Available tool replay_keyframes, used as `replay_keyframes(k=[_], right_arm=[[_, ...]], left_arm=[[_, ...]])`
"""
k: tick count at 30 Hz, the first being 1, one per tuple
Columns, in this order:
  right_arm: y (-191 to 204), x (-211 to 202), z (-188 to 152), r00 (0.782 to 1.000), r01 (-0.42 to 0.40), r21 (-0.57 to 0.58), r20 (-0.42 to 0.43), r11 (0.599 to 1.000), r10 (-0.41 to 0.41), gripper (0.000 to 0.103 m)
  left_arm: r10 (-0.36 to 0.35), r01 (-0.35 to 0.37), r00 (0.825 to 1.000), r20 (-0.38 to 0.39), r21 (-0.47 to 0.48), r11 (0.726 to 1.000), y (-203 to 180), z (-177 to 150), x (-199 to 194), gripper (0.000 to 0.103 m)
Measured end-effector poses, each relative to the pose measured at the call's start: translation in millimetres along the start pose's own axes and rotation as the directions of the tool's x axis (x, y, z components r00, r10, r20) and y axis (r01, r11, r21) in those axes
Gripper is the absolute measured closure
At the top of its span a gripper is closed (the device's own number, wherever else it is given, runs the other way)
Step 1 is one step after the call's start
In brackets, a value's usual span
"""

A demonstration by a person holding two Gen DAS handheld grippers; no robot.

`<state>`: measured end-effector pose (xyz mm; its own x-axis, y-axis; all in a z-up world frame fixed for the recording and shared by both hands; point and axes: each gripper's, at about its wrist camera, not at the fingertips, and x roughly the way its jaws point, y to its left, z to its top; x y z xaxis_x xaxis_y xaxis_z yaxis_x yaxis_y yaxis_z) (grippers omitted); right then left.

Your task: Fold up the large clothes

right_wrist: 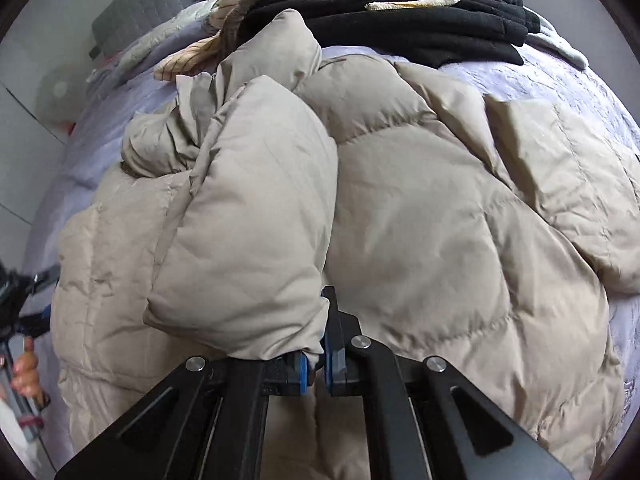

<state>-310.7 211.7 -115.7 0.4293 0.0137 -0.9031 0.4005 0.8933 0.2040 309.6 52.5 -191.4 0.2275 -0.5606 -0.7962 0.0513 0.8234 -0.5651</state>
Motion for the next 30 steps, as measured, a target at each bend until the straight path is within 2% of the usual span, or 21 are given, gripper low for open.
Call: replay_keyframes(k=[1, 2, 3, 6, 9, 12, 15, 16, 17, 18, 19, 20, 21, 22, 23, 25, 26, 27, 28, 30], right_arm=[[-0.6, -2.6, -6.3, 1.0, -0.002, -0.01, 0.003, 1.0, 0.002, 0.097], [-2.8, -10.6, -19.8, 1.0, -0.004, -0.013, 0.004, 1.0, 0.004, 0.097], [-3.4, -8.9, -23.2, 1.0, -0.008, -0.009, 0.004, 1.0, 0.008, 0.097], [-7.1, -4.0, -27.1, 0.999, -0.051, 0.029, -0.004, 0.998, 0.051, 0.097], [11.2, 11.7, -17.3, 0.995, -0.104, 0.02, -0.007, 0.994, 0.104, 0.097], [37.4, 37.8, -3.7, 0.99, -0.139, 0.004, -0.002, 0.99, 0.139, 0.097], [34.7, 50.9, 7.4, 0.99, -0.138, 0.069, 0.011, 0.988, 0.138, 0.097], [28.9, 50.7, 6.7, 0.987, -0.158, 0.098, 0.009, 0.983, 0.158, 0.097], [14.3, 47.7, 21.1, 0.986, -0.168, 0.112, 0.005, 0.979, 0.168, 0.097], [8.0, 45.6, 21.5, 0.985, -0.173, 0.129, -0.002, 0.976, 0.175, 0.096], [0.5, 40.2, 21.5, 0.983, -0.181, 0.148, -0.012, 0.972, 0.184, 0.09], [-4.0, 34.5, 25.5, 0.986, -0.161, 0.156, -0.018, 0.975, 0.166, 0.074], [-10.2, 27.3, 33.1, 0.991, -0.132, 0.158, -0.01, 0.979, 0.135, 0.052], [-17.0, 15.0, 31.0, 0.995, -0.096, 0.16, 0.023, 0.983, 0.093, 0.042], [-23.8, 1.1, 28.6, 0.995, -0.085, 0.158, 0.059, 0.984, 0.077, 0.039], [-32.0, -19.2, 23.1, 0.994, -0.075, 0.147, 0.091, 0.986, 0.062, 0.041], [-33.4, -26.7, 22.8, 0.992, -0.077, 0.14, 0.108, 0.987, 0.062, 0.052], [-32.4, -33.0, 24.1, 0.991, -0.084, 0.125, 0.116, 0.989, 0.069, 0.069], [-27.3, -35.1, 24.1, 0.989, -0.097, 0.093, 0.121, 0.991, 0.085, 0.074], [-15.4, -32.8, 37.9, 0.987, -0.115, 0.027, 0.112, 0.993, 0.111, 0.076]], left_arm=[[-0.003, 0.003, 1.0, 0.001, 0.018, 1.0, -10.7, 0.1, 5.7, 0.025], [0.0, 0.0, 1.0, 0.008, 0.039, 0.999, -19.9, -0.3, 9.0, 0.036], [0.022, -0.022, 1.0, 0.009, 0.074, 0.997, -30.2, -0.9, 12.7, 0.064], [0.089, -0.095, 0.995, 0.048, 0.148, 0.984, -36.0, -0.3, 10.4, 0.077], [0.123, -0.135, 0.989, 0.08, 0.169, 0.976, -15.9, 5.5, 2.1, 0.077], [0.17, -0.183, 0.98, 0.104, 0.13, 0.975, 10.4, 17.0, -0.3, 0.077], [0.204, -0.217, 0.972, 0.117, 0.109, 0.97, 19.1, 23.9, -0.9, 0.077], [0.228, -0.243, 0.964, 0.14, 0.105, 0.964, 20.5, 23.4, -5.9, 0.077], [0.251, -0.269, 0.955, 0.159, 0.102, 0.958, 20.5, 23.9, -8.6, 0.077], [0.288, -0.307, 0.941, 0.177, 0.089, 0.948, 21.2, 24.6, -11.6, 0.077], [0.326, -0.344, 0.926, 0.189, 0.07, 0.936, 23.9, 25.1, -15.5, 0.077], [0.352, -0.37, 0.915, 0.198, 0.061, 0.927, 24.9, 26.0, -19.2, 0.077], [0.362, -0.381, 0.909, 0.208, 0.06, 0.923, 26.9, 25.9, -25.0, 0.077], [0.354, -0.376, 0.911, 0.214, 0.07, 0.924, 27.1, 24.7, -32.9, 0.077], [0.343, -0.368, 0.913, 0.219, 0.083, 0.926, 25.0, 22.7, -39.4, 0.077], [0.307, -0.341, 0.924, 0.229, 0.128, 0.931, 17.3, 13.2, -56.1, 0.077], [0.289, -0.327, 0.93, 0.226, 0.156, 0.932, 13.4, 7.4, -62.0, 0.077], [0.267, -0.309, 0.938, 0.221, 0.184, 0.933, 6.3, 1.5, -65.7, 0.077], [0.236, -0.281, 0.948, 0.212, 0.217, 0.935, -3.2, -7.1, -68.4, 0.077], [0.207, -0.249, 0.962, 0.179, 0.253, 0.935, -19.4, -21.3, -61.8, 0.077]])
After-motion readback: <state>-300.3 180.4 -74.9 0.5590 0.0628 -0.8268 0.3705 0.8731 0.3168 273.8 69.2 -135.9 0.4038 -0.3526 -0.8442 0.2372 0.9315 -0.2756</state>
